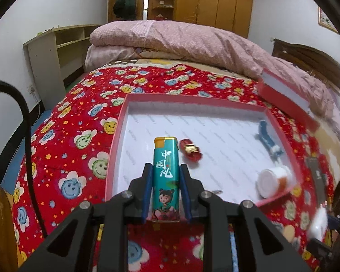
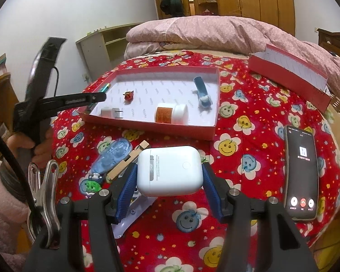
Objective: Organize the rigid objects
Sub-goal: 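Carry teal lighter and white earbuds case over the tray with both tools, then lower and open left tool to drop lighter while right tool releases earbuds case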
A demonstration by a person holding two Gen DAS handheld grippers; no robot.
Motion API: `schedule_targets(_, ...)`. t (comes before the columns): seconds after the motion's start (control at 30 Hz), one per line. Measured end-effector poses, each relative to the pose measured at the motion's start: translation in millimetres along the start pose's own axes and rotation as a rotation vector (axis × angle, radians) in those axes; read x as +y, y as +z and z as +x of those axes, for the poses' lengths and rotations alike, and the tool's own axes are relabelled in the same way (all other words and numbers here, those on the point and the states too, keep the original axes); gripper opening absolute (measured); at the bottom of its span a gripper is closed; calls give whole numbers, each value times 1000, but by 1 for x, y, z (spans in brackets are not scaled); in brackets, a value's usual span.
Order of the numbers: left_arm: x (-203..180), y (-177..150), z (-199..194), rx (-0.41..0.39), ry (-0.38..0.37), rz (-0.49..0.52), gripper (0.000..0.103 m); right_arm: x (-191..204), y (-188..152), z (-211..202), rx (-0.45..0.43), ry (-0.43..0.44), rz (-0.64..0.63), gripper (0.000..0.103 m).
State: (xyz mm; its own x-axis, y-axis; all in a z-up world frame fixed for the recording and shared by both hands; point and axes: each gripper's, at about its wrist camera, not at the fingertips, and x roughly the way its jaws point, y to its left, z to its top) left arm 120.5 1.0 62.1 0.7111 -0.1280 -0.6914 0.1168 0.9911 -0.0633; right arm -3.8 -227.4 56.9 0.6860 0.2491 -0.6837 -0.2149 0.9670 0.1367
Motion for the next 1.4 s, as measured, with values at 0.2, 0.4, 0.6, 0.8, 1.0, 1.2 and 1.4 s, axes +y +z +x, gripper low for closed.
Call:
schedule_targets(0.2,7,-3,24,44,23,-16,24,-5,6,5,2,-5,9,57)
schedule_targets(0.4,4,-8,27,64,34,-6,24,-13,17,10,-11,0,31,57)
schedule_targets(0.6,-1,-12,24,65,50,37,24,-23,40,18,-27,24,71,57)
schedule_targets(0.8,0,-12,24,68,47,28,24,-24,83,43,-34,21,53,57)
schedule_targets(1.0,1,-11,24,67,45,25,24,-21,103,76,-16,30,41,57)
schedule_targets(1.2,1,-12,24,60,48,29,24,-17,103,111,31,16,33,57)
schedule_targets(1.4,-2,-13,22,55,62,45,24,-25,93,122,44,21,70,57)
